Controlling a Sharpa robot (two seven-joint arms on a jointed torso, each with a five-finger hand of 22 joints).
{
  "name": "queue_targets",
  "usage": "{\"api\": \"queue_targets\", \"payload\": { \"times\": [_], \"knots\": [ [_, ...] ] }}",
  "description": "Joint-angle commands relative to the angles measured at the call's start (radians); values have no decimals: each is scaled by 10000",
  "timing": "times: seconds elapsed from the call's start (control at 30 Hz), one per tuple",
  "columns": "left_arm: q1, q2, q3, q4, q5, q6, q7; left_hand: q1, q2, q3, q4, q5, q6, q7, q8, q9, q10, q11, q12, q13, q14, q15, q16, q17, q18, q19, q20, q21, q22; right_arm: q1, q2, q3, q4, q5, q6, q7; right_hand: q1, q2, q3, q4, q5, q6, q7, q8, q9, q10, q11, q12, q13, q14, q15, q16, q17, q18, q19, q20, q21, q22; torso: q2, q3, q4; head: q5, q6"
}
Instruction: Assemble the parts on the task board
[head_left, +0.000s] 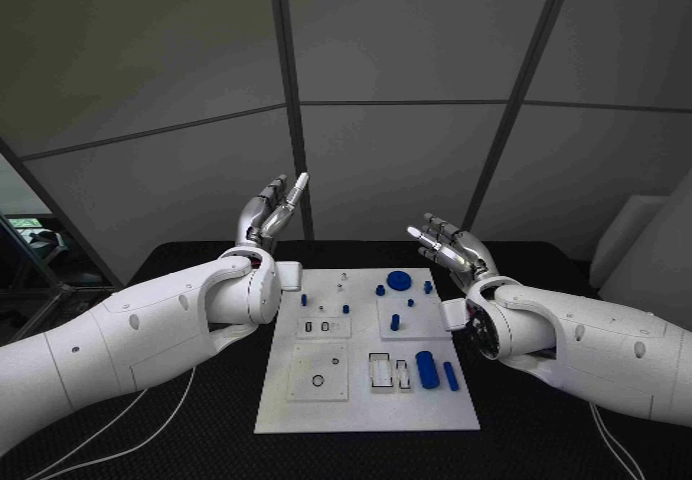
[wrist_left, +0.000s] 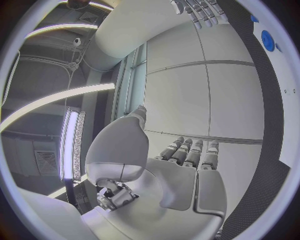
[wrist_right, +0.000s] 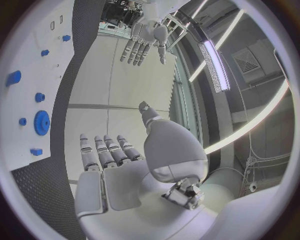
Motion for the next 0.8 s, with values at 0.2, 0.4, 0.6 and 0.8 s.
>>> {"api": "queue_targets", "payload": {
  "times": [0.2, 0.4, 0.6, 0.8],
  "knots": [
    [15, 7, 8, -9, -334, 543, 293, 719, 469, 156, 12, 34, 1020, 1037, 227, 127, 959, 693, 210, 126, 826, 394, 211, 123, 218, 236, 193, 179, 82, 81, 75, -30, -222, -1144, 1755, -665, 1982, 281, 605, -1273, 124, 2710, 1549, 529, 291, 3930, 588, 726, 337, 4569, 371, 957, 375, 780, 2461, 112, 864, 431, -4, -4, -2, 0, -1],
    [46, -779, 11, 318, -420, 1699, 148, 1503, 529, 161, -452, 11, 3816, 1443, 880, 444, 5000, 1144, 1090, 516, 5084, 592, 1230, 572, 96, 3953, 177, 1915, 953, 724, -240, -4, -830, -5844, 1456, -972, 2260, 91, 1013, -1773, 93, 5924, 1182, 991, 463, 6913, 91, 1151, 353, 7240, -215, 1436, 404, 1355, 4635, 81, 1758, 739, 278, -68, 7, -82, -68],
    [49, -1242, 8, 804, -808, 2061, 10, 2218, 505, -6, -914, 8, 6053, 1246, 1266, 536, 7366, 840, 1364, 498, 7361, 235, 1537, 638, 448, 6046, 133, 2702, 1136, 1022, -300, 43, -864, -8216, 1488, -1697, 2176, -268, 1292, -2056, 160, 7036, 930, 993, 455, 7859, -199, 1019, 369, 8525, -587, 1503, 459, 1402, 5522, -173, 2154, 791, 505, -57, 23, -170, 31],
    [48, -1614, 9, 1455, -904, 2269, -162, 2608, 595, 34, -1209, 6, 6613, 1160, 1176, 461, 7800, 737, 1147, 484, 8010, 111, 1410, 649, 525, 6522, 92, 2747, 1022, 1333, -237, 140, -928, -10682, 2084, -3050, 1981, -499, 1866, -2277, 262, 7724, 707, 1032, 447, 8875, -509, 855, 375, 9656, -985, 1536, 583, 1394, 6346, -553, 2551, 865, 831, -93, 190, -215, 42]
  ]
}}
